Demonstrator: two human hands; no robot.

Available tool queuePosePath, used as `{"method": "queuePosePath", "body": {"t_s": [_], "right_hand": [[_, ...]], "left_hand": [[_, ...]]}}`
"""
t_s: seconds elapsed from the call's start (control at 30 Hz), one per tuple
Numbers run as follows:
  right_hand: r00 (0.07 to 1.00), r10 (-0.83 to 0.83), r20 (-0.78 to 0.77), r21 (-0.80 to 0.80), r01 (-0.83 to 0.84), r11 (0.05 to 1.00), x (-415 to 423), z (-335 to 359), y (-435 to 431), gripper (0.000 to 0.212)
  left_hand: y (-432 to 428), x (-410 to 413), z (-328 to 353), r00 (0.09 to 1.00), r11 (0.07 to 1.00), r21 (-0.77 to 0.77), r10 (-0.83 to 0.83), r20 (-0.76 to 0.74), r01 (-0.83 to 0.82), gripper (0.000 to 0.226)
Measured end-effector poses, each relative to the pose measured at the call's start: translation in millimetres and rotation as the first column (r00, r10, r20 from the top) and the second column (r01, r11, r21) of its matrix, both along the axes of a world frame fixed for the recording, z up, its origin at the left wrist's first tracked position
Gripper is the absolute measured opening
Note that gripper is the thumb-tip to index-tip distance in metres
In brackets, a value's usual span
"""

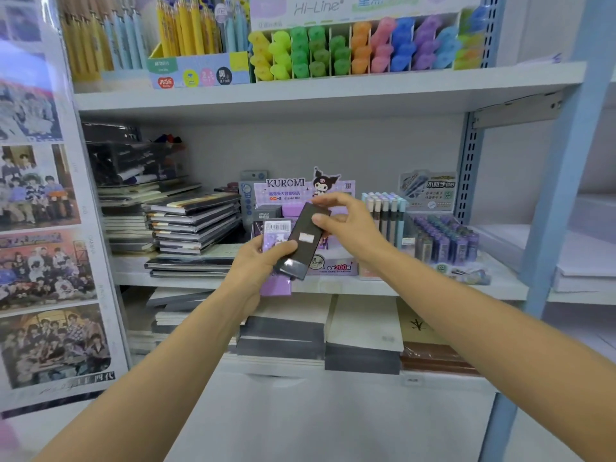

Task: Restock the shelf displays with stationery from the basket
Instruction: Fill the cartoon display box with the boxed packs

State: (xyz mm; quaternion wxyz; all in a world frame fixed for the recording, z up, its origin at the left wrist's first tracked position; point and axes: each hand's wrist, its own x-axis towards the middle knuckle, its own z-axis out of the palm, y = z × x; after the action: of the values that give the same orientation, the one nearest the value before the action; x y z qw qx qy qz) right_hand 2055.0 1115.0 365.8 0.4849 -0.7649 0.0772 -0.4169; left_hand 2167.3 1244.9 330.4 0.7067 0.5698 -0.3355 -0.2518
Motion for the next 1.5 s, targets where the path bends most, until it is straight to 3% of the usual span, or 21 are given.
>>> {"method": "queuePosePath", "body": {"t_s": [0.1,0.27,0.43,0.5,0.63,0.77,0.93,1.1,1.23,1.33,1.5], "right_hand": [[0.999,-0.043,0.006,-0.134,0.044,0.99,-13,-4,0,0.024],[0.981,-0.011,-0.194,-0.438,-0.076,0.896,-35,-14,0,0.042],[0.992,-0.105,-0.075,-0.295,0.079,0.952,-42,-16,1,0.027],[0.996,-0.078,-0.047,-0.231,0.065,0.971,-43,-16,2,0.018],[0.998,0.005,-0.067,-0.129,-0.013,0.992,-45,-17,5,0.019],[0.976,0.085,-0.201,-0.154,-0.117,0.981,-45,-20,10,0.017],[0.996,-0.078,-0.042,-0.23,0.066,0.971,-37,-5,11,0.031],[0.991,-0.005,-0.131,-0.273,-0.032,0.961,-24,18,2,0.022],[0.98,-0.184,-0.07,-0.281,0.157,0.947,-16,38,-18,0.019],[0.93,-0.366,-0.045,-0.376,0.324,0.868,-10,49,-37,0.017],[0.854,-0.493,-0.169,-0.603,0.306,0.737,11,34,-53,0.02]], "left_hand": [[4,-7,4,0.997,0.998,-0.012,0.059,-0.043,-0.06,0.026],[12,-22,21,0.985,0.998,0.04,0.064,-0.158,-0.058,0.018],[17,-32,27,0.967,0.996,-0.042,-0.088,-0.238,0.081,0.049],[17,-34,27,0.966,0.993,-0.081,-0.1,-0.237,0.083,0.051],[16,-38,24,1.0,0.996,-0.091,0.003,-0.028,-0.005,0.051],[14,-39,18,0.99,0.989,-0.134,0.086,0.115,-0.07,0.036],[12,-34,14,0.981,0.989,-0.121,0.106,0.165,-0.087,0.024],[6,-24,10,0.987,0.996,-0.076,0.052,0.15,-0.041,0.029],[-3,-4,9,0.994,0.996,-0.044,0.08,0.081,-0.076,0.028],[-7,10,3,0.994,0.997,-0.01,0.083,0.066,-0.082,0.03],[-14,19,-10,0.997,0.999,-0.001,0.047,0.065,-0.047,0.03]]}}
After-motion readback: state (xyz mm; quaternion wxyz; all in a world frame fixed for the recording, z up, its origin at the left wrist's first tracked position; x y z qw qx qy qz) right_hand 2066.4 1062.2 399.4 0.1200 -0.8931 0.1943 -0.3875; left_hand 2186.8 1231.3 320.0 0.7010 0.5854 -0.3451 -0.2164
